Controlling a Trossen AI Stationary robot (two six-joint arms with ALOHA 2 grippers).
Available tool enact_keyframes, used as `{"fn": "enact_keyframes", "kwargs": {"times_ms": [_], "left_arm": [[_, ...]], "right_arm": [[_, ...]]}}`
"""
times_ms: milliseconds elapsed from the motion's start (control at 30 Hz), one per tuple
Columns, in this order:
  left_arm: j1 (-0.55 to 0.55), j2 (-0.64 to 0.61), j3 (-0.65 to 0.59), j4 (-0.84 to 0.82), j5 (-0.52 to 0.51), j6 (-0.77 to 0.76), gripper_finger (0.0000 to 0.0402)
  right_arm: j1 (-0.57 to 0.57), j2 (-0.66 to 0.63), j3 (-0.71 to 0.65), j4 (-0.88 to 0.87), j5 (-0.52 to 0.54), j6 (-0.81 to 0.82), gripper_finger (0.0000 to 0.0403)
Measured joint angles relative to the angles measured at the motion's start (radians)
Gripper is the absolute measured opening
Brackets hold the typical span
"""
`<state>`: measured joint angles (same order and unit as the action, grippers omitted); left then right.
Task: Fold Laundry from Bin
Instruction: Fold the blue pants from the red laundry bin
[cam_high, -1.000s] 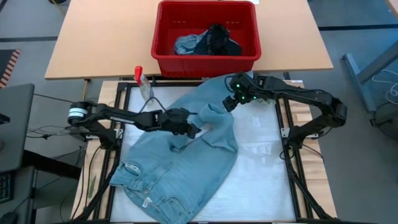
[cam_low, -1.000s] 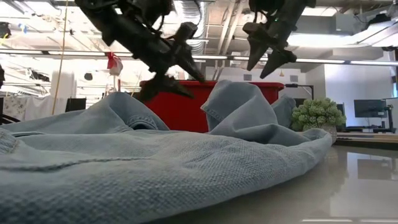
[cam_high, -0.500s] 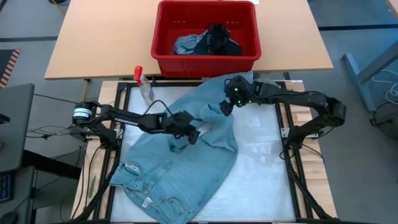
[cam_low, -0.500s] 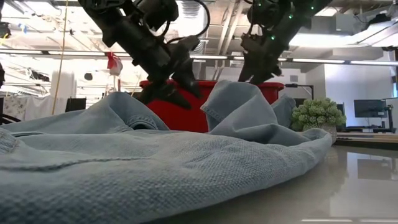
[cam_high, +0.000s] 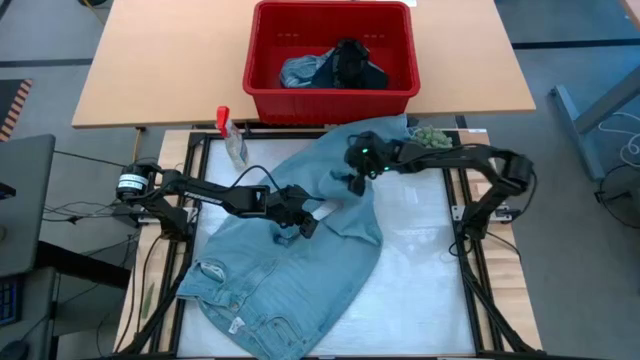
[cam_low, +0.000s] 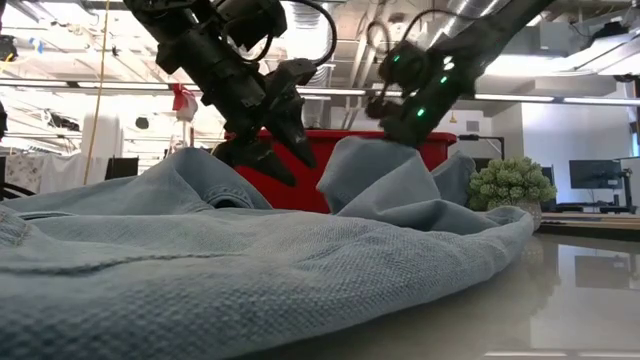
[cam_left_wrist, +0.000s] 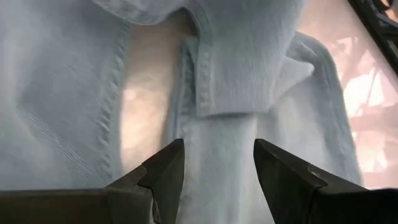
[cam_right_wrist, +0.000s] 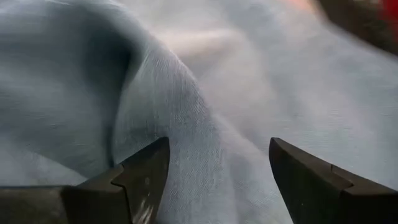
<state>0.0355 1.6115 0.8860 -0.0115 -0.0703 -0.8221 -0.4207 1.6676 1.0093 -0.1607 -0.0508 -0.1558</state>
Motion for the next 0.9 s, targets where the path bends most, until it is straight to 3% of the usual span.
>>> {"fn": "enact_keyframes", "kwargs": {"times_ms": [100, 167, 367, 500, 800, 900], "left_arm": [[-0.015, 0.0, 0.0, -0.014, 0.023, -0.03, 0.018], [-0.026, 0.0, 0.0, -0.038, 0.043, -0.037, 0.018], [-0.064, 0.0, 0.0, -0.098, 0.075, -0.07, 0.018], [-0.086, 0.0, 0.0, -0.106, 0.066, -0.071, 0.018], [-0.102, 0.0, 0.0, -0.108, 0.057, -0.048, 0.018], [-0.102, 0.0, 0.0, -0.106, 0.057, -0.025, 0.018]], "right_arm": [[0.02, 0.077, 0.027, 0.005, 0.0, 0.003, 0.0281], [0.035, 0.107, 0.039, 0.026, 0.0, 0.002, 0.0245], [0.059, 0.131, 0.093, -0.03, 0.023, -0.01, 0.0034], [0.073, 0.045, 0.142, -0.146, 0.111, -0.013, 0.0029], [0.072, -0.302, 0.19, -0.474, 0.506, -0.036, 0.0025], [0.052, -0.394, 0.19, -0.6, 0.565, -0.025, 0.0025]]}}
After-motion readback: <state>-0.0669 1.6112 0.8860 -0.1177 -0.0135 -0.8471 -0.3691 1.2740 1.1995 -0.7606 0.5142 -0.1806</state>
